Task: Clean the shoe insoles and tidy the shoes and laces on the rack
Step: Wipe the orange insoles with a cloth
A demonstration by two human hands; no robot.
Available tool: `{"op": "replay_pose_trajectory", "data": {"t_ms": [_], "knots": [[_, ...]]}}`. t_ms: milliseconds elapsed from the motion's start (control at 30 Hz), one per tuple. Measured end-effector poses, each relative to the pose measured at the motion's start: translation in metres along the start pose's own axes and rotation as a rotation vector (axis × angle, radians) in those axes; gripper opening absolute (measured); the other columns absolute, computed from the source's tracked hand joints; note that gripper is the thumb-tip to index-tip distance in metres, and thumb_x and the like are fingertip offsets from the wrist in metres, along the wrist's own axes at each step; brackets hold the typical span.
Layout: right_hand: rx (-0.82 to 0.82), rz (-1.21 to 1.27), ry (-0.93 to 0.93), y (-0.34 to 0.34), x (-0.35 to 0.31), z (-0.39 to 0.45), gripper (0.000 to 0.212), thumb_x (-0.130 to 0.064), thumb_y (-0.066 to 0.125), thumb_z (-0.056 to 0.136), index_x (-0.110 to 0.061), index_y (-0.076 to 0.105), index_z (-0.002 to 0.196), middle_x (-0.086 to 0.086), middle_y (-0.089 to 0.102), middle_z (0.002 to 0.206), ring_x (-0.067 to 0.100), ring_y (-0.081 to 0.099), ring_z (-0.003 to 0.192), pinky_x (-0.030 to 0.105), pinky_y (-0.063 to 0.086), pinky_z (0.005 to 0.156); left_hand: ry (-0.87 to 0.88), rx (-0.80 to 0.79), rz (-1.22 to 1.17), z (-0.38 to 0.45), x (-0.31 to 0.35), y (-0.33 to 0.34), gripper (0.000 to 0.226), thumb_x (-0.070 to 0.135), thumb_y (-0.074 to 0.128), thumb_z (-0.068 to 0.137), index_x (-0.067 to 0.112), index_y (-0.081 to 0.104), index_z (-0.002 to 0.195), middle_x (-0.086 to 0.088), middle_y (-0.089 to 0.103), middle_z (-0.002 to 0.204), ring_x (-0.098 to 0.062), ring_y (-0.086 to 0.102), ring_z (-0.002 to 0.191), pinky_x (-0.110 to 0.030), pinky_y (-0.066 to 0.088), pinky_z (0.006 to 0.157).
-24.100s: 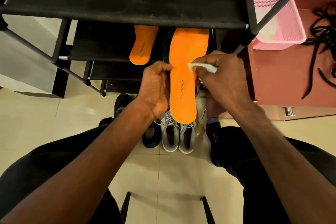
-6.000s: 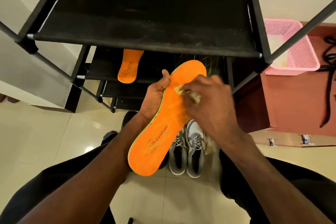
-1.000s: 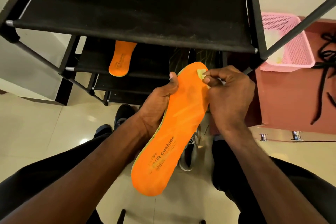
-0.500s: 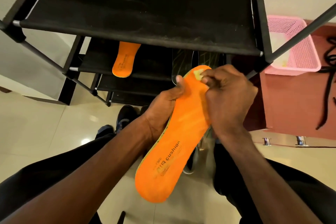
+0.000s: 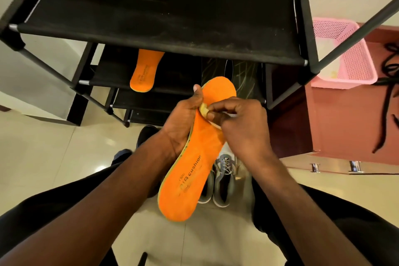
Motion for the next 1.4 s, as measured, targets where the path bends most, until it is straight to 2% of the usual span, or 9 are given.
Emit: {"op": "replay_pose_trajectory", "data": {"t_ms": [133,267,400,633,800,867,1000,1200,1400], "knots": [[-0.102,0.802,0.467,-0.013,0.006,0.002,0.011,-0.005,0.074,0.089,-0.012,0.08,0.096,0.006,0.08,0.092,0.018,0.076,0.084,0.037,0.063,0.07,0.009,0.052,0.024,0.004,0.005,-0.009,0.055,0.051,0.038,0.107,0.018,0.049,0.149,-0.022,0.063,0.135,-0.041,0.07,0.111,-0.059,0.059,0.088],[-0.143,1.027,0.587,-0.022,0.009,0.006,0.022,-0.011,0.067,0.094,-0.007,0.073,0.115,0.002,0.076,0.084,0.006,0.071,0.065,0.024,0.059,0.058,0.224,0.081,0.404,0.007,0.013,-0.01,0.035,0.033,0.044,0.109,0.045,0.052,0.141,-0.003,0.048,0.15,-0.035,0.058,0.127,-0.061,0.057,0.091],[-0.166,1.022,0.581,-0.021,0.015,0.009,0.031,-0.017,0.071,0.085,-0.009,0.074,0.115,0.006,0.078,0.096,0.014,0.074,0.082,0.029,0.062,0.064,0.174,0.024,0.324,0.006,0.01,-0.001,0.034,0.034,0.042,0.11,0.025,0.06,0.138,-0.011,0.062,0.138,-0.036,0.068,0.116,-0.05,0.062,0.077],[-0.011,0.78,0.481,-0.026,0.02,0.01,0.011,-0.008,0.068,0.096,-0.01,0.076,0.104,0.005,0.08,0.091,0.012,0.077,0.077,0.024,0.058,0.058,0.146,0.056,0.406,-0.004,0.007,0.001,0.037,0.037,0.067,0.095,0.012,0.067,0.122,-0.02,0.067,0.126,-0.04,0.069,0.109,-0.068,0.056,0.084],[-0.034,0.683,0.413,-0.022,0.013,0.015,0.011,-0.013,0.072,0.094,-0.013,0.077,0.105,0.004,0.08,0.101,0.017,0.077,0.096,0.033,0.063,0.08,0.156,0.044,0.37,-0.01,0.014,0.001,0.028,0.021,0.067,0.098,0.002,0.064,0.118,-0.01,0.075,0.102,-0.025,0.074,0.091,-0.06,0.06,0.083],[-0.021,0.64,0.373,-0.024,0.009,0.014,0.012,-0.009,0.074,0.092,-0.009,0.077,0.104,0.004,0.081,0.096,0.014,0.078,0.09,0.026,0.061,0.073,0.154,0.016,0.357,-0.009,0.017,0.001,0.021,0.018,0.066,0.098,0.005,0.065,0.115,-0.008,0.076,0.1,-0.023,0.075,0.091,-0.051,0.063,0.081],[0.003,0.606,0.378,-0.025,0.008,0.012,0.007,-0.006,0.072,0.094,-0.01,0.077,0.098,0.005,0.08,0.089,0.015,0.078,0.082,0.027,0.061,0.066,0.125,-0.026,0.303,0.003,0.012,-0.003,0.03,0.025,0.074,0.091,0.008,0.066,0.115,-0.026,0.068,0.121,-0.046,0.066,0.115,-0.063,0.059,0.084],[-0.014,0.475,0.32,-0.025,0.009,0.015,0.012,-0.008,0.066,0.099,-0.014,0.076,0.095,0.0,0.078,0.086,0.007,0.072,0.076,0.021,0.057,0.067,0.146,-0.035,0.306,0.012,0.01,-0.01,0.017,0.026,0.072,0.085,0.014,0.072,0.097,-0.016,0.076,0.105,-0.028,0.075,0.097,-0.039,0.061,0.078],[-0.125,0.522,0.364,-0.022,0.012,0.014,0.021,-0.026,0.075,0.094,-0.012,0.077,0.109,0.009,0.08,0.101,0.023,0.076,0.093,0.033,0.061,0.076,0.094,-0.064,0.23,0.015,0.009,-0.012,0.051,0.028,0.077,0.089,-0.002,0.057,0.126,-0.028,0.067,0.114,-0.039,0.067,0.102,-0.053,0.058,0.086]]}}
Point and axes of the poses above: each hand's wrist, its own z-axis towards the middle knuckle, its own y-axis out of the palm, x = y × z, the point moved 4 cm from there along z, towards the middle knuckle
